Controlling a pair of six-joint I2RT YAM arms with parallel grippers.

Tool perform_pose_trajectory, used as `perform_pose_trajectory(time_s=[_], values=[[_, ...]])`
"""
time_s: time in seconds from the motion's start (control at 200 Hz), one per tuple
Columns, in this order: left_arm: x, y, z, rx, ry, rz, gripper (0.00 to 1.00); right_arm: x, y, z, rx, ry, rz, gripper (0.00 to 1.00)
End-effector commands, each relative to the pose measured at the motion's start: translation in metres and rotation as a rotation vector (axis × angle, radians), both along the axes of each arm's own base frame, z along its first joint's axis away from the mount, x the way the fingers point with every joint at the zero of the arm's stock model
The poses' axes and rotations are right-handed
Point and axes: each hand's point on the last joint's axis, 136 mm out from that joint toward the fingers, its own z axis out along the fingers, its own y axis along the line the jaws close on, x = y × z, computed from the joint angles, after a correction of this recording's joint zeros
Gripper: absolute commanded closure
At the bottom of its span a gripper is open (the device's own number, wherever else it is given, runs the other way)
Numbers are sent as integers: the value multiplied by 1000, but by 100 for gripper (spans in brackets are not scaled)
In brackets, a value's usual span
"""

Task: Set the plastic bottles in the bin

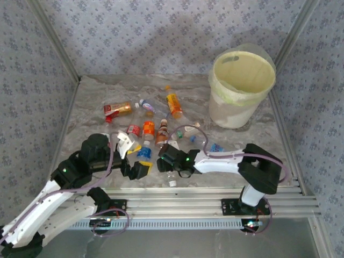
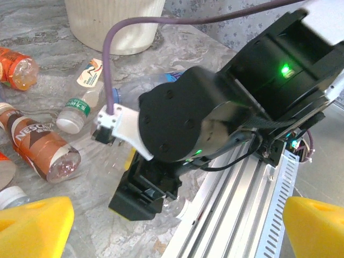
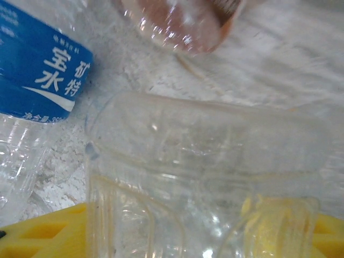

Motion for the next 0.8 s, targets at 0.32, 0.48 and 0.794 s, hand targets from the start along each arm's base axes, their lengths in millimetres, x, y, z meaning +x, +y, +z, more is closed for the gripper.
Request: perform_pose_trajectory(time_s=[0.32, 0.48, 0.794], values=[[34, -44, 97, -260, -119, -13, 0, 24, -87, 88, 11, -174, -30, 32], [50, -58, 129, -346, -158, 2, 0, 32, -109, 128, 53, -218, -24, 32], [70, -98, 147, -406, -250, -113, 0, 62, -142, 220, 125, -369, -42, 32]])
